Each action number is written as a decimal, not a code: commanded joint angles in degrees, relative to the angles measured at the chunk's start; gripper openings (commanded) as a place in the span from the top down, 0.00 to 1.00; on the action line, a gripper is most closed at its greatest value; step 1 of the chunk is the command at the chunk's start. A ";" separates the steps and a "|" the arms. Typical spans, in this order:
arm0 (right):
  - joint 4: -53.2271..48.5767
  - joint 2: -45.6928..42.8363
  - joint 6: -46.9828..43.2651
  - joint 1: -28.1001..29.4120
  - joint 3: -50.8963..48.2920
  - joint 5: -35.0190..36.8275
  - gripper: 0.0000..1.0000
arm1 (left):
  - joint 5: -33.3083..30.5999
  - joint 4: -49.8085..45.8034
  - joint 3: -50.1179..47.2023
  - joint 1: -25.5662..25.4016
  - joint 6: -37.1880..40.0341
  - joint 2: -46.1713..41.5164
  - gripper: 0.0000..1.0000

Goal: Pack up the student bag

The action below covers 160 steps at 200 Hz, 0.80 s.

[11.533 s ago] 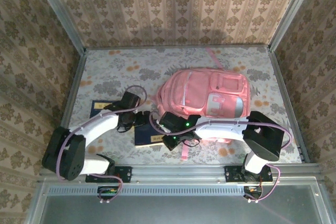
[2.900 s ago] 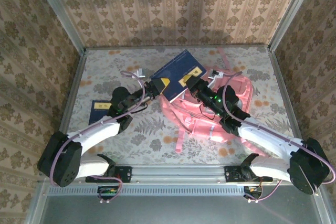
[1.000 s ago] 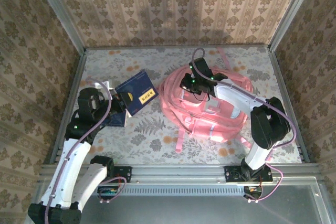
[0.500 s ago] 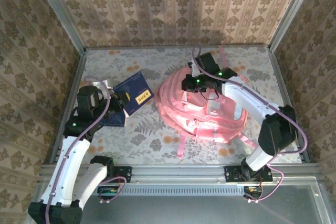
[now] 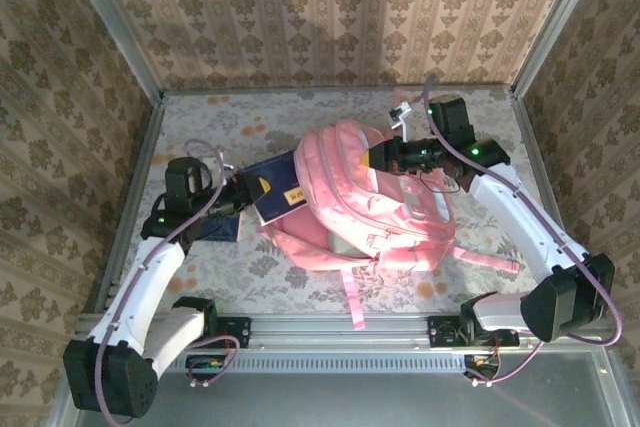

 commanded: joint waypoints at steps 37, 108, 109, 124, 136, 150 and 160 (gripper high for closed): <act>10.42 -2.76 0.31 -2.06 1.71 -13.15 1.00 | 9.70 4.89 2.11 0.67 -6.38 -2.81 1.00; 17.75 -2.07 5.73 -3.53 0.46 -18.00 1.00 | 16.21 18.01 -2.74 1.00 -18.95 1.11 1.00; 17.83 -2.05 5.84 -3.54 0.48 -18.04 1.00 | 16.18 18.07 -2.75 0.90 -18.96 1.18 1.00; 19.46 -1.72 7.23 -3.66 0.42 -18.69 1.00 | 15.90 19.30 -2.85 -1.23 -19.19 2.81 1.00; 19.77 -1.52 7.52 -3.75 0.59 -18.88 1.00 | 15.18 19.58 -2.36 -3.47 -18.62 4.30 1.00; 20.59 -1.46 8.22 -3.78 0.47 -18.94 1.00 | 13.61 18.93 -1.81 -6.01 -17.52 5.89 1.00; 21.77 -1.41 9.09 -3.74 0.20 -19.30 1.00 | 12.57 19.86 -1.71 -7.65 -17.61 7.28 1.00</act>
